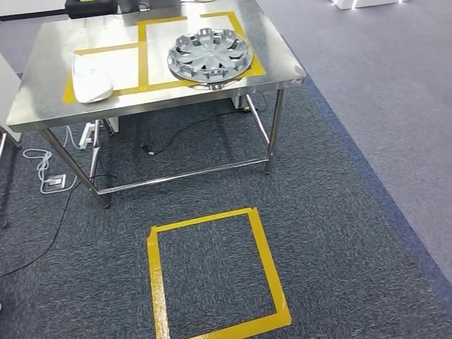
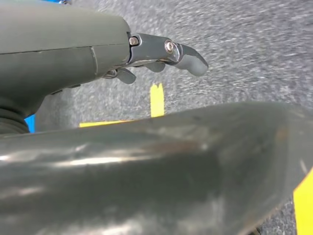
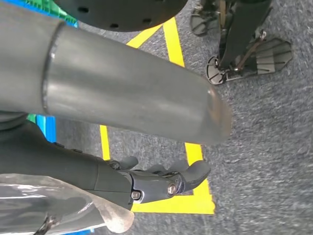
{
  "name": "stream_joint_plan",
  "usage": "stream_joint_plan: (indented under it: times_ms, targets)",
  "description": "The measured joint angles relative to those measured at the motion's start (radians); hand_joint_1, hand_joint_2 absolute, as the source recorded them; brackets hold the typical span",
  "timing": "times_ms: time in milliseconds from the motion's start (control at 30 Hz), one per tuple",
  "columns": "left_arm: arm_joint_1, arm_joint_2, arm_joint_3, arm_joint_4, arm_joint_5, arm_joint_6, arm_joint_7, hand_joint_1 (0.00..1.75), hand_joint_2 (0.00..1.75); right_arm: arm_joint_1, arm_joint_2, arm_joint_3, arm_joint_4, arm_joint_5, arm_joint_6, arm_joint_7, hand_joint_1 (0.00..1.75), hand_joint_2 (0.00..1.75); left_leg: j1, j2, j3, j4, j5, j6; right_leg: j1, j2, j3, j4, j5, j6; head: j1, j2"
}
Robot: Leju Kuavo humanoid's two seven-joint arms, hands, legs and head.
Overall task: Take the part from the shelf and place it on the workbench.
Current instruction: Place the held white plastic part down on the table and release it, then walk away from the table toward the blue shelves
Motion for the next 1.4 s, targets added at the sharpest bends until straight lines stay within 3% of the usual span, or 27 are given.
stream_joint_plan:
  times_ms: [33,100,167,200,267,333,367,400,433,467,533,600,633,733,800,867,933,967,1033,1100,1167,1233,1300,1367,1400]
  targets:
    - [0.001,0.001,0.0,0.0,0.0,0.0,0.0,0.0,0.0,-0.002,0.001,0.0,0.0,0.0,0.002,-0.001,0.0,0.0,0.001,-0.023,0.025,-0.064,0.031,0.007,0.001,0.014,-0.003,0.004,0.001,0.002,0.001,0.0]
    - [0.0,0.004,0.002,0.0,-0.001,0.001,0.002,0.0,0.0,-0.005,0.005,0.0,0.001,0.002,0.01,-0.002,0.0,0.0,0.001,-0.055,0.049,-0.134,0.048,0.015,0.0,0.036,-0.016,0.01,0.005,0.012,0.0,0.0]
    - [-0.004,0.004,0.003,0.0,-0.003,0.001,0.007,0.0,0.0,-0.004,0.007,0.0,0.002,0.006,0.017,-0.003,0.0,0.0,0.002,-0.044,0.049,-0.148,0.045,0.017,-0.003,0.054,-0.032,0.011,0.012,0.026,-0.003,0.0]
    - [-0.006,0.004,0.003,0.0,-0.005,0.001,0.01,0.0,0.0,-0.002,0.007,0.0,0.002,0.007,0.019,-0.003,0.0,0.0,0.004,-0.033,0.049,-0.152,0.049,0.019,-0.002,0.048,-0.04,0.014,0.01,0.031,-0.003,0.0]
    - [-0.005,0.004,0.003,0.0,-0.009,0.0,0.012,0.0,0.0,-0.001,0.007,0.0,0.003,0.007,0.02,-0.002,0.0,0.0,0.009,-0.008,0.049,-0.163,0.057,0.025,-0.001,0.005,-0.07,0.064,-0.023,0.042,0.003,0.0]
    - [-0.002,0.003,0.003,0.0,-0.011,0.0,0.012,0.0,0.0,-0.005,0.007,0.0,0.003,0.008,0.02,0.0,0.0,0.0,0.009,0.022,0.049,-0.165,0.058,0.029,-0.005,-0.042,-0.128,0.186,-0.086,0.053,0.009,0.0]
    - [-0.001,0.003,0.003,0.0,-0.011,0.0,0.012,0.0,0.0,-0.007,0.007,0.0,0.003,0.008,0.02,0.002,0.0,0.0,0.009,0.039,0.049,-0.164,0.058,0.029,-0.008,-0.05,-0.156,0.247,-0.109,0.059,0.01,0.0]
    - [0.0,0.003,0.003,0.0,-0.011,0.0,0.012,0.0,0.0,-0.006,0.007,0.0,0.003,0.007,0.02,0.004,0.0,0.0,0.009,0.054,0.048,-0.164,0.058,0.028,-0.011,-0.054,-0.17,0.281,-0.115,0.063,0.009,0.0]
    - [-0.001,0.003,0.003,0.0,-0.013,0.0,0.012,0.0,0.0,-0.005,0.007,0.0,0.003,0.007,0.021,0.005,0.0,0.0,0.009,0.067,0.048,-0.163,0.057,0.027,-0.014,-0.058,-0.166,0.277,-0.102,0.066,0.01,0.0]
    - [-0.001,0.003,0.003,0.0,-0.015,0.0,0.012,0.0,0.0,-0.003,0.007,0.0,0.004,0.007,0.022,0.007,0.0,0.0,0.009,0.079,0.049,-0.163,0.056,0.026,-0.016,-0.064,-0.141,0.235,-0.074,0.067,0.01,0.0]
    - [-0.002,0.002,0.003,0.0,-0.022,0.0,0.012,0.0,0.0,-0.003,0.007,0.0,0.004,0.007,0.025,0.008,0.0,0.0,0.008,0.1,0.053,-0.162,0.053,0.02,-0.015,-0.106,-0.064,0.096,-0.017,0.065,0.01,0.0]
    - [-0.002,0.001,0.003,0.0,-0.026,0.001,0.013,0.0,0.0,-0.007,0.007,0.0,0.004,0.008,0.028,0.007,0.0,0.0,0.003,0.115,0.055,-0.16,0.049,0.013,-0.008,-0.144,-0.017,0.013,-0.001,0.057,0.009,0.0]
    - [-0.002,0.001,0.003,0.0,-0.027,0.002,0.014,0.0,0.0,-0.009,0.008,0.0,0.004,0.009,0.03,0.007,0.0,0.0,0.0,0.122,0.055,-0.159,0.048,0.009,-0.004,-0.146,-0.014,0.006,-0.003,0.051,0.009,0.0]
    - [-0.004,0.0,0.003,0.0,-0.033,0.009,0.018,0.0,0.0,-0.005,0.009,0.0,0.005,0.011,0.041,0.012,0.0,0.0,0.001,0.139,0.059,-0.158,0.044,-0.006,-0.003,-0.114,-0.019,0.003,0.003,0.032,0.009,0.0]
    - [-0.003,-0.001,0.002,0.0,-0.046,0.025,0.02,0.0,0.0,-0.003,0.01,0.0,0.006,0.013,0.052,0.02,0.0,0.0,0.005,0.1,0.046,-0.117,0.009,-0.018,-0.006,-0.094,-0.02,-0.002,0.011,0.018,0.006,0.0]
    - [0.001,-0.001,-0.001,0.0,-0.059,0.041,0.027,0.0,0.0,-0.004,0.013,0.0,0.006,0.014,0.064,0.024,0.0,0.0,0.007,0.047,-0.001,0.004,-0.062,-0.021,-0.007,-0.071,-0.023,-0.004,0.016,0.009,0.003,0.0]
    - [0.006,-0.001,-0.003,0.0,-0.062,0.047,0.035,0.0,0.0,-0.004,0.017,0.0,0.006,0.014,0.071,0.026,0.0,0.0,0.007,0.031,-0.048,0.117,-0.105,-0.019,-0.005,-0.041,-0.025,-0.003,0.018,0.005,0.003,0.0]
    - [0.008,0.0,-0.003,0.0,-0.063,0.047,0.037,0.0,0.0,-0.002,0.018,0.0,0.007,0.015,0.073,0.028,0.0,0.0,0.007,0.029,-0.052,0.127,-0.096,-0.017,-0.004,-0.026,-0.026,-0.001,0.018,0.005,0.003,0.0]
    - [0.01,0.0,-0.004,0.0,-0.067,0.046,0.041,0.0,0.0,0.001,0.018,0.001,0.007,0.022,0.079,0.038,0.0,0.0,0.008,0.016,-0.013,0.037,-0.029,-0.012,-0.004,0.004,-0.026,0.005,0.018,0.006,0.003,0.0]
    - [0.01,0.001,-0.005,0.0,-0.074,0.044,0.046,0.0,0.0,0.0,0.019,0.005,0.008,0.038,0.084,0.049,0.0,0.0,0.011,-0.032,0.04,-0.089,0.025,-0.005,-0.003,0.032,-0.03,0.013,0.018,0.012,0.003,0.0]
    - [0.009,0.002,-0.007,0.001,-0.08,0.041,0.05,0.0,0.0,-0.001,0.019,0.014,0.008,0.054,0.087,0.054,0.0,0.0,0.011,-0.06,0.057,-0.139,0.033,-0.002,-0.005,0.056,-0.042,0.019,0.022,0.024,0.004,0.0]
    - [0.007,0.002,-0.008,0.001,-0.082,0.036,0.048,0.0,0.0,0.003,0.019,0.021,0.008,0.059,0.093,0.055,0.0,0.0,0.012,-0.04,0.055,-0.144,0.038,0.004,-0.009,0.073,-0.055,0.02,0.027,0.038,0.003,0.0]
    - [0.006,0.001,-0.008,0.001,-0.081,0.029,0.042,0.0,0.0,0.008,0.018,0.023,0.009,0.049,0.105,0.054,0.0,0.0,0.015,-0.014,0.055,-0.151,0.046,0.015,-0.007,0.04,-0.079,0.053,0.006,0.048,0.009,0.0]
    - [0.008,0.0,-0.008,0.001,-0.084,0.026,0.042,0.0,0.0,0.006,0.018,0.023,0.01,0.039,0.115,0.057,0.0,0.0,0.015,0.016,0.052,-0.154,0.049,0.021,-0.005,-0.022,-0.132,0.163,-0.055,0.056,0.017,0.0]
    - [0.011,0.001,-0.008,0.001,-0.086,0.025,0.045,0.0,0.0,0.005,0.018,0.023,0.01,0.039,0.118,0.059,0.0,0.0,0.015,0.033,0.051,-0.153,0.049,0.022,-0.006,-0.04,-0.164,0.232,-0.087,0.06,0.02,0.0]
